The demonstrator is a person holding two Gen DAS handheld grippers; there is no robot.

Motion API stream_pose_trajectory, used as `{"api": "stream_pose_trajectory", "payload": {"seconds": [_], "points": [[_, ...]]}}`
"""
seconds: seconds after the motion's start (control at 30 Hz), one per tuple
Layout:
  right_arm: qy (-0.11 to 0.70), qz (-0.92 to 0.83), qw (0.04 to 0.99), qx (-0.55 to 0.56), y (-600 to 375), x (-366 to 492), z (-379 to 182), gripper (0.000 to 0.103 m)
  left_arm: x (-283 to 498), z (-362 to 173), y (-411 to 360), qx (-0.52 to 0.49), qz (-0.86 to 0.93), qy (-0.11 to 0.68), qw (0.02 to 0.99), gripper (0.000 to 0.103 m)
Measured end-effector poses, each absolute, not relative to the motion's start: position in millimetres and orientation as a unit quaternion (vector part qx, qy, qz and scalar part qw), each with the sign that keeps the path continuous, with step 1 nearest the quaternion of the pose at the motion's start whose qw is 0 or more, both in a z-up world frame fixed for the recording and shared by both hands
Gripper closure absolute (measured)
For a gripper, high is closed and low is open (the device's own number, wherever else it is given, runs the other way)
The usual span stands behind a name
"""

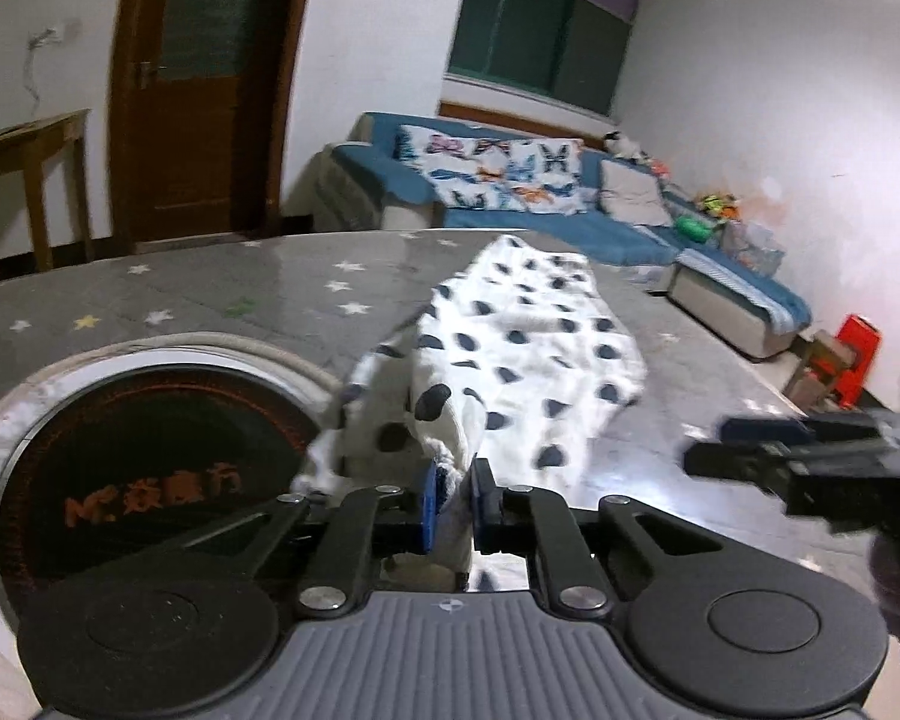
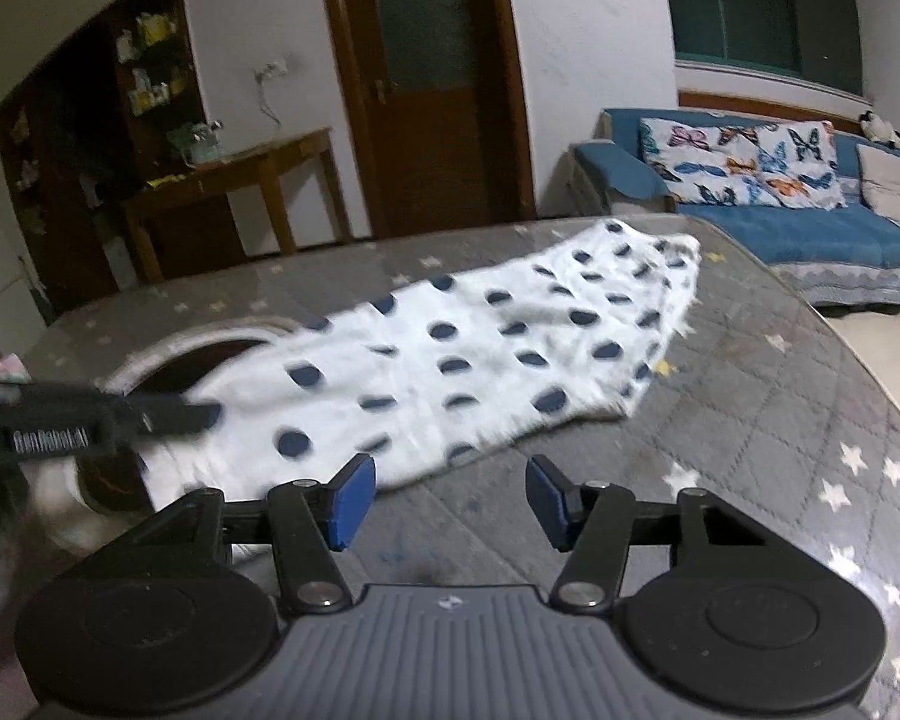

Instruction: Fold clothes

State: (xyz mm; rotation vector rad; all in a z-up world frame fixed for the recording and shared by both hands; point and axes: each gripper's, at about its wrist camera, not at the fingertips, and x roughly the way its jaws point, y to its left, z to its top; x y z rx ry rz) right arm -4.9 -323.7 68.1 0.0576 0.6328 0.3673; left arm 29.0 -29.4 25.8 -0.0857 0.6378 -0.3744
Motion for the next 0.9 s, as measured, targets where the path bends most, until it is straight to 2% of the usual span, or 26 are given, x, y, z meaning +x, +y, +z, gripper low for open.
{"api": "stream_pose_trajectory", "payload": {"seconds": [0.33, 0.7, 0.77, 0.8, 0.9], "points": [[0.306, 0.213, 0.924, 0.088, -316, 10, 83, 0.046, 9, 12, -67, -0.036, -0.251, 0.327, 0.911, 0.092], [0.379, 0.208, 0.896, 0.106, -308, 24, 41, 0.045, -2, 6, -82, -0.021, -0.29, 0.339, 0.895, 0.091], [0.392, 0.223, 0.883, 0.128, -309, 26, 33, 0.047, -1, 5, -80, -0.02, -0.289, 0.342, 0.894, 0.088], [0.395, 0.229, 0.88, 0.134, -309, 27, 30, 0.051, -2, 5, -79, -0.019, -0.29, 0.344, 0.893, 0.087], [0.398, 0.243, 0.873, 0.144, -309, 28, 23, 0.076, -6, 7, -73, -0.013, -0.292, 0.341, 0.893, 0.085]]}}
